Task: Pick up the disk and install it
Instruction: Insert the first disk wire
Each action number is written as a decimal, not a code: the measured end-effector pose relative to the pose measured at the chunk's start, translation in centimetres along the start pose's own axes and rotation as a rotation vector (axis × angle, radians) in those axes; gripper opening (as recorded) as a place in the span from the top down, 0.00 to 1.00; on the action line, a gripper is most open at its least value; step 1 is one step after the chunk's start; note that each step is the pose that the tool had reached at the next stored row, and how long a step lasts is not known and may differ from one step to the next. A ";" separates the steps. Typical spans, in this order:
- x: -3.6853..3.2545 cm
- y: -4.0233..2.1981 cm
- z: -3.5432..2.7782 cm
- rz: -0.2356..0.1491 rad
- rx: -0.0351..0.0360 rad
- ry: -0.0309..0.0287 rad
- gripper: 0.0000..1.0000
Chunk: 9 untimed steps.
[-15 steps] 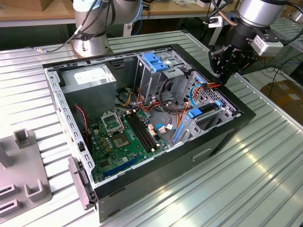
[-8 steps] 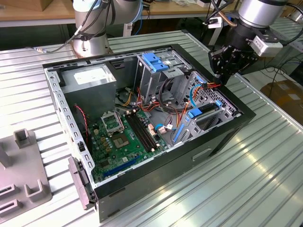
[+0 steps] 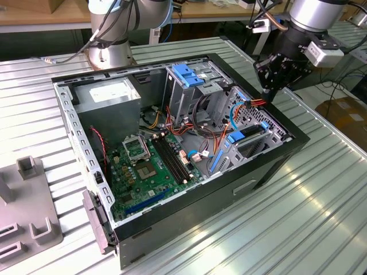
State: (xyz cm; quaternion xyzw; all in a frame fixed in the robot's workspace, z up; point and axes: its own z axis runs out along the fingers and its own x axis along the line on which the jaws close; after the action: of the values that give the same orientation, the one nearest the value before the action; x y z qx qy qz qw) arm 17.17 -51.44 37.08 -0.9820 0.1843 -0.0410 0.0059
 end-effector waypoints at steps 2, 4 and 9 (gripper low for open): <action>0.02 0.00 -0.22 0.000 0.0000 0.0000 0.83; 0.03 -0.01 -0.40 0.000 0.0000 0.0000 0.83; 0.04 -0.01 -0.52 0.016 -0.0013 0.0004 0.83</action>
State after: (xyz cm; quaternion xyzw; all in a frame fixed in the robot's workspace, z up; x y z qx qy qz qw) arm 17.17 -51.44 37.60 -0.9805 0.1921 -0.0410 0.0056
